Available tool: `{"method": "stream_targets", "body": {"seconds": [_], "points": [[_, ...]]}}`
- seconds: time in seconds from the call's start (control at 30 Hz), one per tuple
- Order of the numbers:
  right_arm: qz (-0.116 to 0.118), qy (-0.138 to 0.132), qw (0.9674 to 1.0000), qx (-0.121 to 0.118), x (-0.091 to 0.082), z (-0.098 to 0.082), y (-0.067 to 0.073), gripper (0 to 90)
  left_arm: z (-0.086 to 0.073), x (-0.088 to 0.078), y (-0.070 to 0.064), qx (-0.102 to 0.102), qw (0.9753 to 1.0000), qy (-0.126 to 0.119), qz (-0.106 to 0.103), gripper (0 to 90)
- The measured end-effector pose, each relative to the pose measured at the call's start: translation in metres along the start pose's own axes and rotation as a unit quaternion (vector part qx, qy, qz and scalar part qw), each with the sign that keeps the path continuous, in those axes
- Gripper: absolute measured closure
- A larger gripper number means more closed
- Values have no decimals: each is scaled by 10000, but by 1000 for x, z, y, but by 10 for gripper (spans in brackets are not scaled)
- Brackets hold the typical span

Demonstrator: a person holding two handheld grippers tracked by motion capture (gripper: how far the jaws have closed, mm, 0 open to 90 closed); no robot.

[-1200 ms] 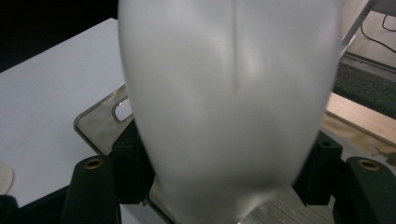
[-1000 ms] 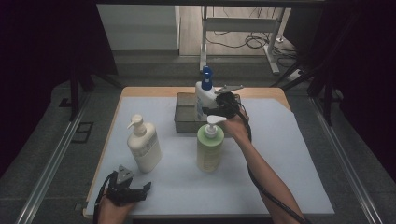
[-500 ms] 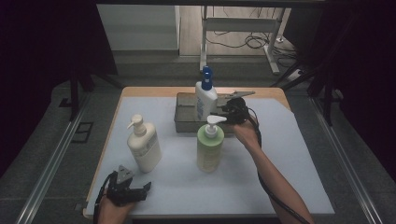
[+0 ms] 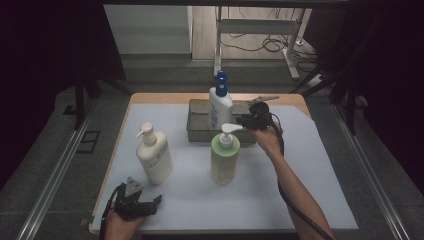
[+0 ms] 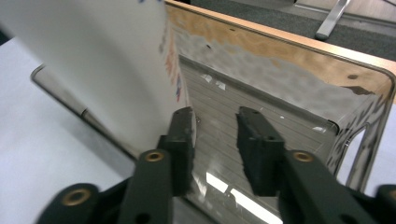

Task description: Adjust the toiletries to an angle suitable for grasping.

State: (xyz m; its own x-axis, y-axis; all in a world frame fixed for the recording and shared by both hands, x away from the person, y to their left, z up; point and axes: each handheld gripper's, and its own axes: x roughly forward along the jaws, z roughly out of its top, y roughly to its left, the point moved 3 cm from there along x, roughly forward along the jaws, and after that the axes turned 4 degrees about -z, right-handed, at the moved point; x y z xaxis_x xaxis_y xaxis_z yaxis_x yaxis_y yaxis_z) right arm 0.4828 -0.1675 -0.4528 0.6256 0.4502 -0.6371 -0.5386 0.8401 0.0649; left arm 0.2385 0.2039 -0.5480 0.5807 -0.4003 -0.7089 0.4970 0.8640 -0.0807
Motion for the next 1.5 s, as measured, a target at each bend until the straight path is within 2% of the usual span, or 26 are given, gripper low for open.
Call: {"method": "stream_targets", "body": {"seconds": [0.13, 0.3, 0.53, 0.6, 0.77, 0.8, 0.9, 0.93, 1.2, 1.5], "points": [[-44, 17, 10000, -18, 9, 5, 2, 804, 0, 0, 0, 0, 10000, 2, -2, 105], [-117, 83, 9999, -81, 20, 11, 9, 885, 0, 0, 0, -1, 10000, 2, -1, 105], [-121, 259, 9996, -57, 34, 13, 12, 892, 0, 0, 0, 0, 10000, 4, -3, 105], [-45, 322, 9995, -8, 39, 12, 12, 889, 0, 0, 0, 0, 10000, 5, -4, 105], [-35, 401, 9992, -46, 44, 10, 13, 891, 0, 0, 0, 2, 10000, 6, -2, 105], [-7, 393, 9992, 50, 46, 9, 12, 892, 0, 0, 0, 2, 10000, 7, -4, 105], [17, 431, 9991, 18, 46, 9, 12, 893, 0, 0, 0, 5, 10000, 10, -5, 105], [-12, 438, 9990, 84, 47, 9, 13, 893, 0, 0, 0, 4, 10000, 10, -5, 105], [-2, 512, 9987, -4, 52, 6, 17, 892, 0, 0, 0, 4, 10000, 13, -4, 105], [124, 578, 9982, -84, 59, 6, 27, 890, 0, 0, 0, 4, 10000, 14, -6, 105]]}}
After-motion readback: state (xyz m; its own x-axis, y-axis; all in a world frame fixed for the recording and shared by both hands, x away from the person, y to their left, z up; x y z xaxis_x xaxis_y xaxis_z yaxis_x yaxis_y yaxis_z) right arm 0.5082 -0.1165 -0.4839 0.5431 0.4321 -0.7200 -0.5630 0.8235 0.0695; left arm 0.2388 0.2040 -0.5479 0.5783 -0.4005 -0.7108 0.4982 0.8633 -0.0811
